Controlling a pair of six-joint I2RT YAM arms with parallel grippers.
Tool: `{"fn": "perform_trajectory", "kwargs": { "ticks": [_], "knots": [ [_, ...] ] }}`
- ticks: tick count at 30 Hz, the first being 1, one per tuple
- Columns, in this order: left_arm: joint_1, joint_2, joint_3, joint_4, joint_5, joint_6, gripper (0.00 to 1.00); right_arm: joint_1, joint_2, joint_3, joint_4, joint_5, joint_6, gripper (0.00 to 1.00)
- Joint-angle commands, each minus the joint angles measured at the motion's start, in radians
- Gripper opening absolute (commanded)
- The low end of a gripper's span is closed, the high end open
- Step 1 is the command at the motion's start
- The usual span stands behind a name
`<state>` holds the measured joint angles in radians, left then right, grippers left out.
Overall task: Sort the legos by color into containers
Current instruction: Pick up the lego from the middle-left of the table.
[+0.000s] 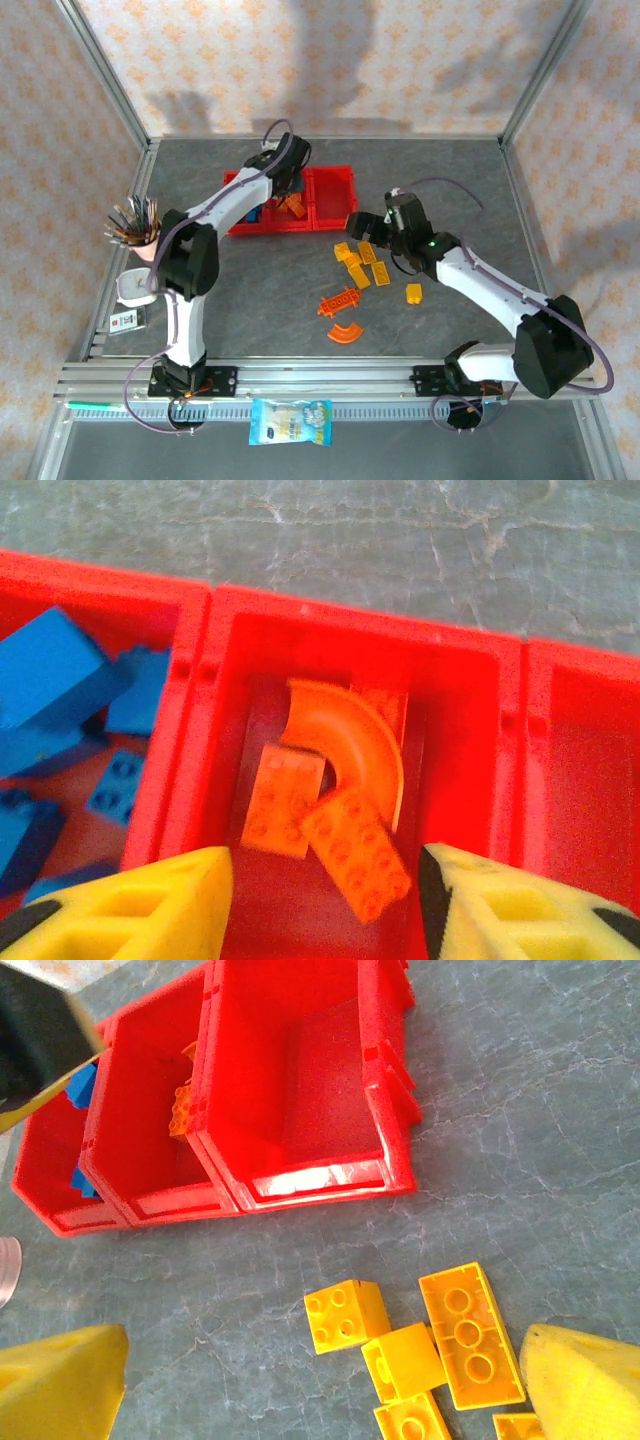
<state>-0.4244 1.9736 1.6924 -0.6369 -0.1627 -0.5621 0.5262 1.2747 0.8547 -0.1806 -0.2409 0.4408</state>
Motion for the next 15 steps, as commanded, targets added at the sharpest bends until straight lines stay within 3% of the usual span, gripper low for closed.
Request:
{"fn": "perform_trajectory", "kwargs": {
  "ticks": [1, 8, 15],
  "knots": [
    [-0.056, -0.152, -0.121, 0.036, 0.025, 0.043, 0.56, -0.006, -0.055, -0.009, -0.060, -0.006, -0.026, 1.00],
    [-0.182, -0.360, -0.383, 0.109, 0.093, 0.069, 0.60, -0.013, -0.108, -0.065, -0.157, -0.028, -0.039, 1.00],
    [-0.330, -0.460, -0.532, 0.163, 0.169, 0.118, 0.62, -0.041, -0.176, -0.156, -0.217, -0.090, -0.008, 1.00]
  ]
}}
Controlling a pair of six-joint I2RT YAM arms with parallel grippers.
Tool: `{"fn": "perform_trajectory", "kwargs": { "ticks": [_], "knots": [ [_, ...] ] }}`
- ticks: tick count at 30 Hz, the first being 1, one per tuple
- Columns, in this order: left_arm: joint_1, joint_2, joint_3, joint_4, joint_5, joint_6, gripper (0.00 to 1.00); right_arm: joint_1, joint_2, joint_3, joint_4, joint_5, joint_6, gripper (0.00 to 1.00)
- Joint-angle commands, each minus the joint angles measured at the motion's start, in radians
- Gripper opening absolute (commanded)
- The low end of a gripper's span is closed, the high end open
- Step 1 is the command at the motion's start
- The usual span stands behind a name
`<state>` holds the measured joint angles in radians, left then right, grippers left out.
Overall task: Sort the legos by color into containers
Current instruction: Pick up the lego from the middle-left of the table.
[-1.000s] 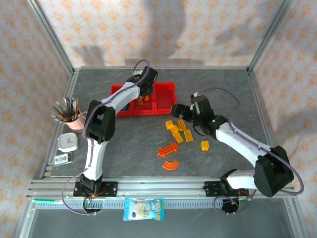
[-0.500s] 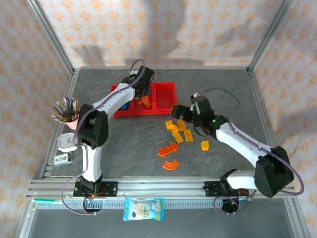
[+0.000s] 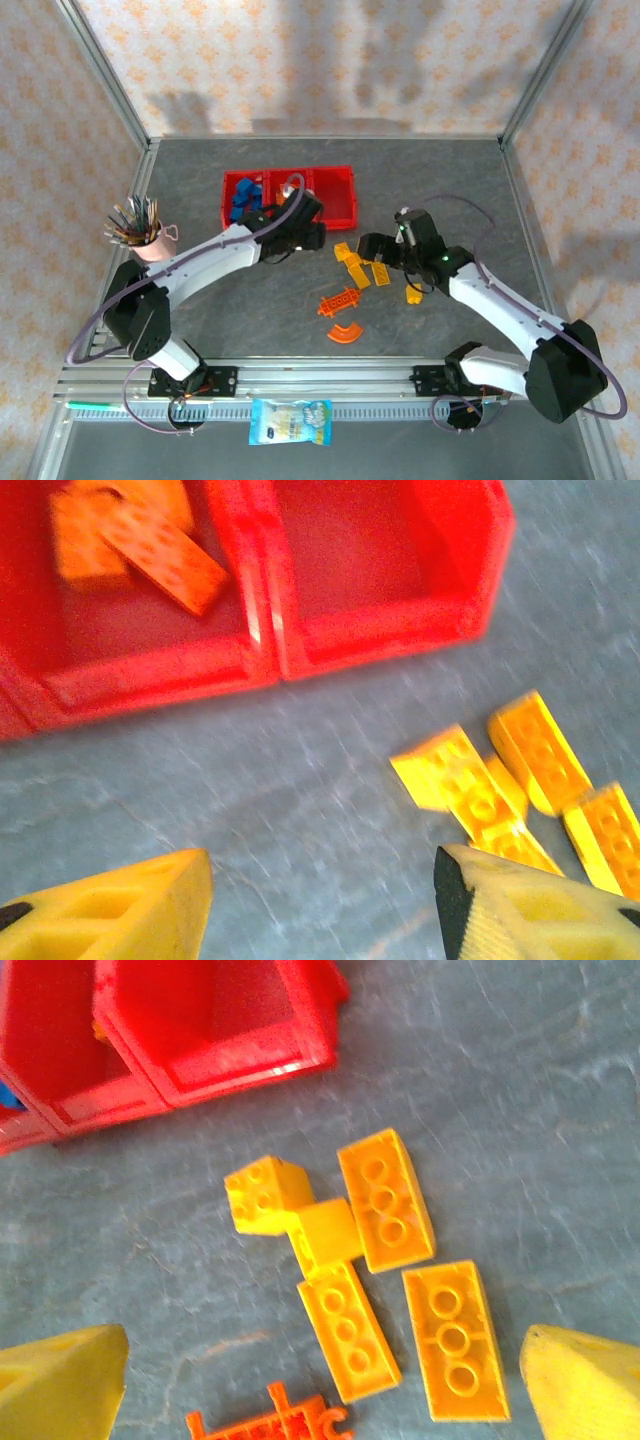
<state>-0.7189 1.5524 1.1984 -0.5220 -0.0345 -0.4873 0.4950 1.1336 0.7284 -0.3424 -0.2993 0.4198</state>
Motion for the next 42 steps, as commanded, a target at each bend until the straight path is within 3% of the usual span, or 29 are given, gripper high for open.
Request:
{"fn": "perform_trajectory", "kwargs": {
  "ticks": [1, 10, 16, 26, 42],
  "knots": [
    [-0.055, -0.043, -0.052, 0.052, 0.049, 0.045, 0.62, -0.012, -0.044, -0.048, -0.058, -0.043, 0.019, 1.00],
    [-0.222, 0.003, -0.103, 0.087, 0.095, 0.132, 0.62, -0.036, -0.109, -0.170, -0.053, -0.087, 0.062, 1.00],
    [-0.282, 0.095, -0.071, 0.072, 0.107, 0.208, 0.62, -0.084, -0.144, -0.215, -0.036, -0.111, 0.079, 1.00],
    [-0.311, 0.246, 0.008, 0.051, 0.044, 0.273, 0.62, -0.116, -0.158, -0.221, -0.026, -0.129, 0.074, 1.00],
    [-0.311, 0.277, -0.045, 0.069, 0.070, 0.289, 0.59, -0.117, -0.146, -0.224, -0.009, -0.136, 0.070, 1.00]
  ]
}}
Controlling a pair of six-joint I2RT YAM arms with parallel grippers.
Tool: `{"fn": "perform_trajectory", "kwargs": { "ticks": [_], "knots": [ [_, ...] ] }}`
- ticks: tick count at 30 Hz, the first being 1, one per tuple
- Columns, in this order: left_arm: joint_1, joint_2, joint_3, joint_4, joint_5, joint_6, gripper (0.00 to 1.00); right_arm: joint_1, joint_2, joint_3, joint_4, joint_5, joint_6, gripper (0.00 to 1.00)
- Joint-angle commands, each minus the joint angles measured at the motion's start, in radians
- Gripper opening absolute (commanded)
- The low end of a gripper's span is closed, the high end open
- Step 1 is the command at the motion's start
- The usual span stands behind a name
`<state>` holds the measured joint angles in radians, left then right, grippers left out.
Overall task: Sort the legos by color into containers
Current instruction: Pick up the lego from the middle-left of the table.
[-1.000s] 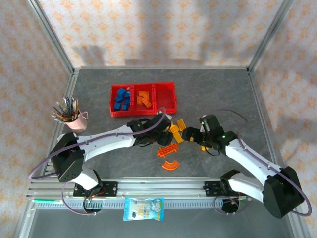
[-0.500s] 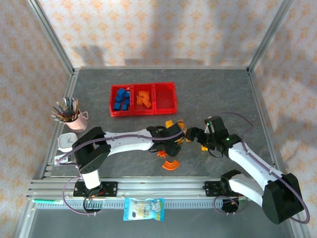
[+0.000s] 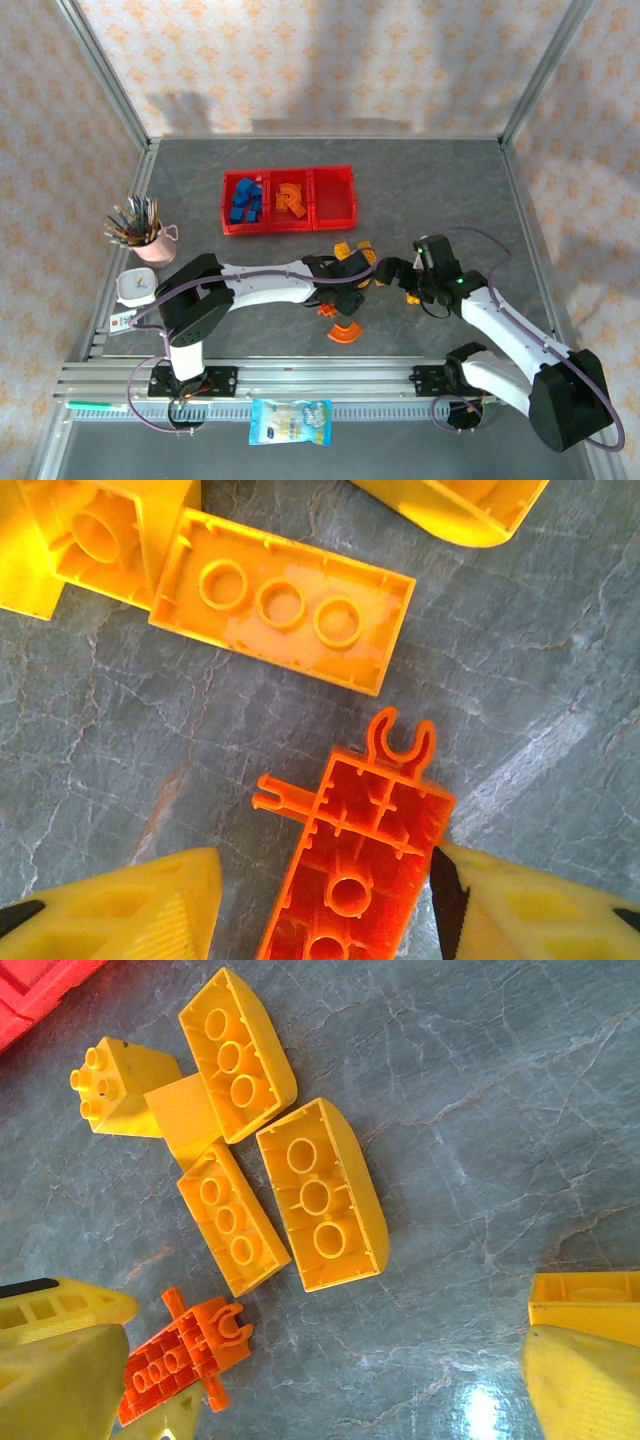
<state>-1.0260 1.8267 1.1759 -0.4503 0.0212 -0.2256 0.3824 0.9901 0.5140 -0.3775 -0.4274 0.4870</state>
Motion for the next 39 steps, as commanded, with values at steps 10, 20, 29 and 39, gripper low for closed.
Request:
{"fn": "perform_trajectory", "kwargs": {
  "ticks": [10, 20, 29, 39],
  "knots": [
    [-0.004, 0.007, -0.047, -0.016, 0.049, 0.040, 0.55, -0.004, 0.002, -0.006, 0.024, -0.005, 0.004, 1.00],
    [-0.004, -0.097, -0.073, 0.010, 0.053, 0.029, 0.63, -0.005, 0.012, 0.008, 0.030, -0.012, 0.006, 1.00],
    [-0.004, -0.074, -0.091, -0.004, 0.036, 0.039, 0.64, -0.005, 0.011, 0.009, 0.028, -0.013, 0.008, 1.00],
    [-0.004, -0.033, -0.098, 0.009, 0.016, 0.055, 0.57, -0.005, -0.005, 0.008, 0.030, -0.013, 0.012, 1.00]
  ]
}}
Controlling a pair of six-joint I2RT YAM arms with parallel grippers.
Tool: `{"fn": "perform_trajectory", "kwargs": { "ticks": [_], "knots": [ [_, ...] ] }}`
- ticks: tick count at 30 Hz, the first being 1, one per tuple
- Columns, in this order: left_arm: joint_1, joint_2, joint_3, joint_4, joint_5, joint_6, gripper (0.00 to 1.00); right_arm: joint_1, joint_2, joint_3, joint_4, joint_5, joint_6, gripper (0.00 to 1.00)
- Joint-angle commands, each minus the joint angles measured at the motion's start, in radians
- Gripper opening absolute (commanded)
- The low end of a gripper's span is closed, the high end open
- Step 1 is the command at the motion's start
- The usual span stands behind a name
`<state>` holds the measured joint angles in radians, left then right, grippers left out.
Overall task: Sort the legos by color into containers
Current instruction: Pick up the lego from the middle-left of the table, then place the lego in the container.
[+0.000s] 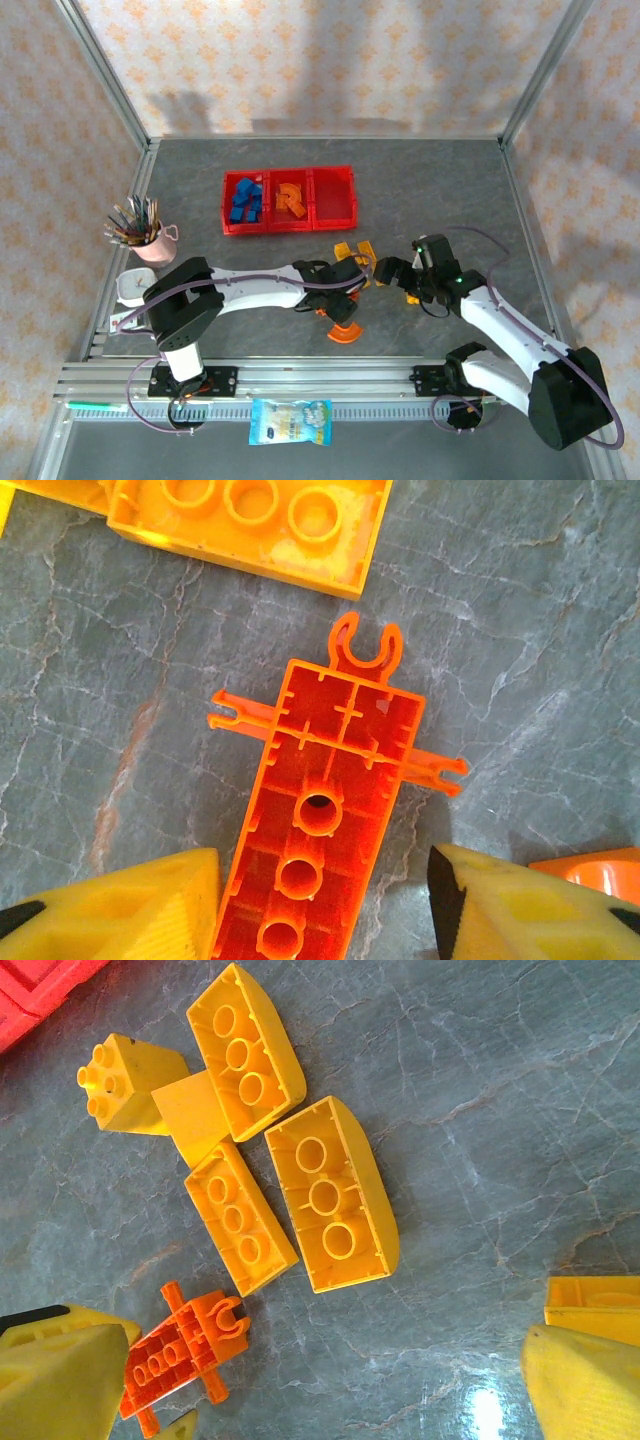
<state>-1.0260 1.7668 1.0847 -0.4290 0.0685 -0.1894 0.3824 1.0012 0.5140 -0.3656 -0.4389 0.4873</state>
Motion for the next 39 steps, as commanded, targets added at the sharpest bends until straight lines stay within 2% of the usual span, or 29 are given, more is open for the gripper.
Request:
{"fn": "perform_trajectory", "kwargs": {
  "ticks": [1, 12, 18, 24, 28, 32, 35, 39],
  "knots": [
    [-0.004, 0.031, -0.006, -0.010, -0.034, 0.022, 0.56, -0.004, -0.013, 0.006, 0.020, -0.001, 0.014, 1.00],
    [-0.003, 0.032, 0.001, -0.017, -0.067, 0.025, 0.35, -0.005, -0.010, 0.013, 0.022, -0.007, 0.011, 1.00],
    [-0.002, -0.048, -0.033, -0.017, -0.092, -0.002, 0.31, -0.005, 0.001, 0.048, 0.029, -0.041, -0.026, 1.00],
    [0.029, -0.187, -0.085, 0.001, -0.106, -0.082, 0.30, -0.005, 0.025, 0.100, 0.042, -0.080, -0.063, 1.00],
    [0.105, -0.281, -0.087, 0.000, -0.128, -0.123, 0.28, -0.004, 0.063, 0.149, 0.066, -0.117, -0.088, 1.00],
    [0.219, -0.328, -0.020, -0.011, -0.172, -0.159, 0.28, -0.005, 0.120, 0.209, 0.096, -0.126, -0.111, 1.00],
    [0.300, -0.292, 0.065, -0.012, -0.230, -0.199, 0.28, -0.005, 0.167, 0.260, 0.114, -0.121, -0.116, 1.00],
    [0.408, -0.159, 0.210, -0.043, -0.278, -0.282, 0.27, -0.005, 0.223, 0.305, 0.162, -0.135, -0.101, 1.00]
  ]
}}
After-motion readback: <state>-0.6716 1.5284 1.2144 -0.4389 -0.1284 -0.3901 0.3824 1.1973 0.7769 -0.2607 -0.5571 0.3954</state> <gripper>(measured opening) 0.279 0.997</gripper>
